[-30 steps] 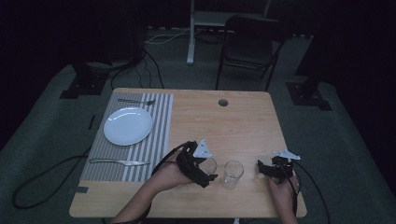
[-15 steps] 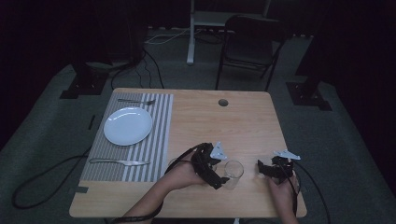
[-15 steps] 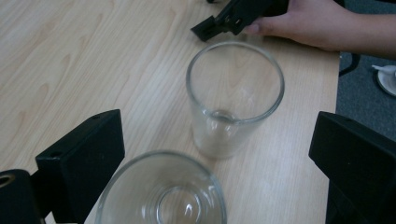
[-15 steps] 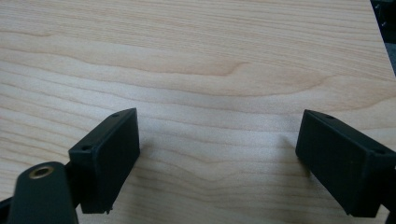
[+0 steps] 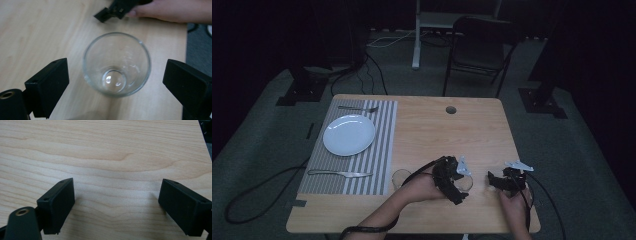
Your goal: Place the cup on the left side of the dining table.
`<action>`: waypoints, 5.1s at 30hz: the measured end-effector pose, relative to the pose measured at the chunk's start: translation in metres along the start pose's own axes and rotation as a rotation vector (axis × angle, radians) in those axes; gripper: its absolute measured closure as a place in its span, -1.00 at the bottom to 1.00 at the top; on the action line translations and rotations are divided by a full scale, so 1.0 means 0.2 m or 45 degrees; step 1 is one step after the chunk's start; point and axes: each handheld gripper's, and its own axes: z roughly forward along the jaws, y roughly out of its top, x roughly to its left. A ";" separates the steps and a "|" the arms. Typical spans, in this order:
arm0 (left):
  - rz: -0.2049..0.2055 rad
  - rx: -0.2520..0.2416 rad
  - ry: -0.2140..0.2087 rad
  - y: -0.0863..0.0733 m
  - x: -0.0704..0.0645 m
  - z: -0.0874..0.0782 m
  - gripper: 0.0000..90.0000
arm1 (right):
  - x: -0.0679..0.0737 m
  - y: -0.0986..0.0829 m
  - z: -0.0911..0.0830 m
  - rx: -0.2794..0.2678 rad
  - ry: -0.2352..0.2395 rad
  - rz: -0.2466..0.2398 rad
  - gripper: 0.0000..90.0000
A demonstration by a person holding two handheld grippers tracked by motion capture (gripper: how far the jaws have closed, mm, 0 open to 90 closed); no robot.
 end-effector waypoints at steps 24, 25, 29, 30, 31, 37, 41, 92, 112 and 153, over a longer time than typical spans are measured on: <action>-0.040 0.152 -0.026 0.06 0.02 0.09 -0.35 | 0.00 0.00 0.00 0.000 0.005 -0.004 -0.71; -0.040 0.148 -0.028 0.06 0.02 0.09 -0.35 | 0.00 0.00 0.00 0.000 0.005 -0.004 -0.71; -0.043 0.139 -0.020 0.07 0.02 0.08 -0.35 | 0.00 0.00 0.00 0.000 0.005 -0.004 -0.71; -0.027 0.150 -0.020 0.07 0.02 0.07 -0.35 | 0.00 0.00 0.00 0.000 0.005 -0.004 -0.71; -0.027 0.142 -0.013 0.08 0.02 0.07 -0.35 | 0.00 0.00 0.00 0.001 0.005 -0.004 -0.71; -0.033 0.143 -0.007 0.09 0.04 0.06 -0.35 | 0.00 0.00 0.00 0.001 0.005 -0.004 -0.71; -0.040 0.121 0.003 0.11 0.06 0.04 -0.35 | 0.00 0.00 0.00 0.001 0.006 -0.004 -0.71; -0.415 0.102 0.311 -0.28 0.50 -0.42 -0.35 | 0.00 0.00 0.00 -0.001 0.004 -0.006 -0.71; -0.649 0.152 0.499 -0.67 0.62 -0.59 -0.35 | 0.00 0.00 0.00 -0.002 0.005 -0.006 -0.69; -0.950 0.034 0.670 -0.99 0.74 -0.63 -0.36 | 0.00 0.00 0.00 -0.002 0.005 -0.005 -0.69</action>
